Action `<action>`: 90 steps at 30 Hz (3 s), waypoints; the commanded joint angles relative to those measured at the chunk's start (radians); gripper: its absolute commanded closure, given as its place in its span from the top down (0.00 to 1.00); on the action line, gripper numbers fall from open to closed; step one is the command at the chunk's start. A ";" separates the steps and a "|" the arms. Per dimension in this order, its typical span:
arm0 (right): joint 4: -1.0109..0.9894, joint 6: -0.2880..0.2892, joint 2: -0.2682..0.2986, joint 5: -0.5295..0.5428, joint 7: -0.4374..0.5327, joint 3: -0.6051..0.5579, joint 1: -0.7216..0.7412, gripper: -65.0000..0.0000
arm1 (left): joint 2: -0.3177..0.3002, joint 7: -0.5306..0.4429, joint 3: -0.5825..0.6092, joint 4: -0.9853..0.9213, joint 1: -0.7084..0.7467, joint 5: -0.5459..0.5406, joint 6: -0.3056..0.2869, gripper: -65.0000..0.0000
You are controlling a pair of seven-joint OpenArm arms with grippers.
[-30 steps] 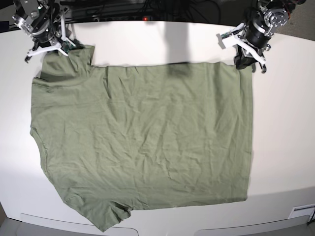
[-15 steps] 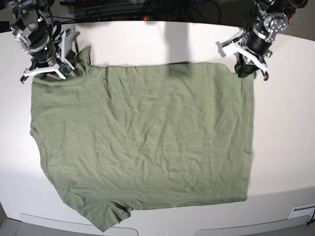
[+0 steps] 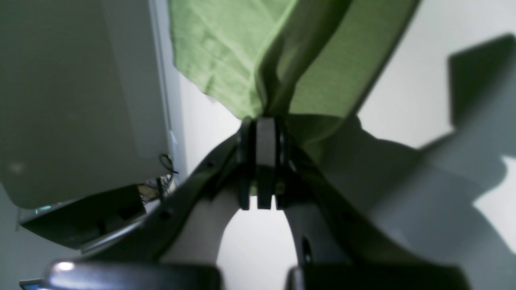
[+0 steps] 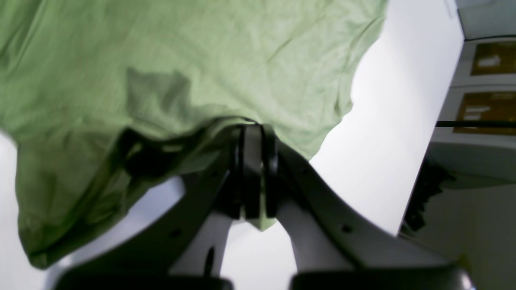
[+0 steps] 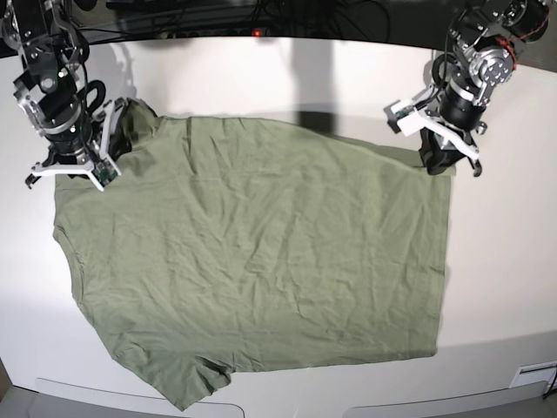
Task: Fold the T-shirt properly
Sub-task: 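Lift the shoulder edge with both grippers, raising the shirt, then lower the shirt edge and open both grippers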
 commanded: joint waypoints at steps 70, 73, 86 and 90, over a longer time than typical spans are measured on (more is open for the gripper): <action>-0.792 0.105 -0.162 0.144 0.170 0.007 0.748 0.00 | 0.060 -0.124 -0.006 -0.325 -0.309 -0.263 0.024 0.00; -0.801 0.093 -0.161 0.127 0.171 0.007 0.748 0.00 | 0.060 -0.157 -0.006 -0.330 -0.308 -0.264 0.024 0.00; -0.820 0.086 -0.169 0.128 0.167 0.007 0.747 0.00 | 0.075 -0.171 -0.006 -0.331 -0.323 -0.267 0.026 0.00; -0.820 0.087 -0.169 0.128 0.159 0.007 0.747 0.00 | 0.117 -0.178 -0.006 -0.348 -0.351 -0.333 0.063 0.17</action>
